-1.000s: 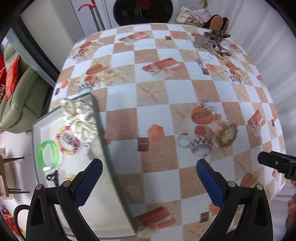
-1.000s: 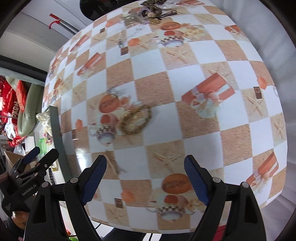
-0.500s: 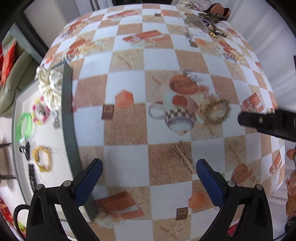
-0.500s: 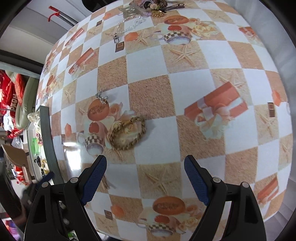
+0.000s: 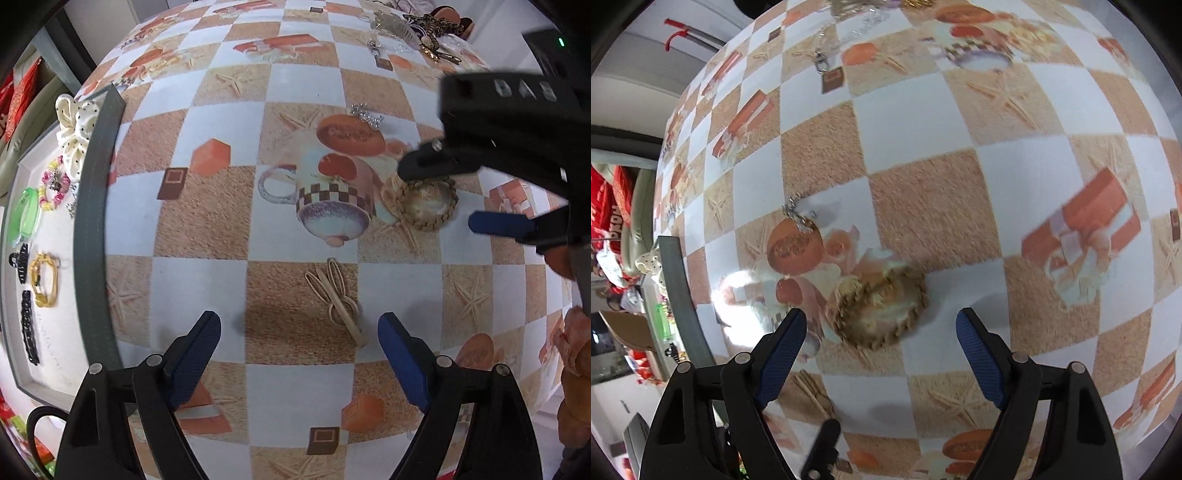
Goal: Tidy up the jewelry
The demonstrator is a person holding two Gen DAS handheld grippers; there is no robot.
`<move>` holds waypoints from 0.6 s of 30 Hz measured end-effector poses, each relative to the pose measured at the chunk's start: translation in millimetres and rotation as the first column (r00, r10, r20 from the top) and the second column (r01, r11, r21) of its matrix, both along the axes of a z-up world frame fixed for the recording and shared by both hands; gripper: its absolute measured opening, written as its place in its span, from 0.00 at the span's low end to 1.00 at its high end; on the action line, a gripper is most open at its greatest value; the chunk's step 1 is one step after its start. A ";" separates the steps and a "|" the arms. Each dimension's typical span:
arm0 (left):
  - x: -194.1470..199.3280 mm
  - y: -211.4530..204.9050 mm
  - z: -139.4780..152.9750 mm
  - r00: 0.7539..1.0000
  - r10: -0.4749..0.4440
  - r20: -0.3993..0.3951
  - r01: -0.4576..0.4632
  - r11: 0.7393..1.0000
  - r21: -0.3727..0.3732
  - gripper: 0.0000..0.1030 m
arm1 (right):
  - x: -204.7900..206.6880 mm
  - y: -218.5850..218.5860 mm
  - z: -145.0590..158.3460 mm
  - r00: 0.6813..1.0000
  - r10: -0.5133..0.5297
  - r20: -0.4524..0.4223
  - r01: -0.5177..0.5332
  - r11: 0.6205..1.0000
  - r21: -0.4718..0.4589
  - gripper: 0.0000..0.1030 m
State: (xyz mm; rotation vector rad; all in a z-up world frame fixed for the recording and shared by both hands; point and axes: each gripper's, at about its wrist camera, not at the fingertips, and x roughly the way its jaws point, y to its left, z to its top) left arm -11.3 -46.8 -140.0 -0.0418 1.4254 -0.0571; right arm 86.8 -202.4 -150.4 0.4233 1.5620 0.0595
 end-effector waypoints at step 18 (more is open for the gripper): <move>-4.0 -41.3 -0.7 0.993 -0.119 0.024 0.118 0.992 0.043 0.23 | -5.3 7.8 4.8 0.985 0.169 0.034 -0.161 0.973 -0.167 0.06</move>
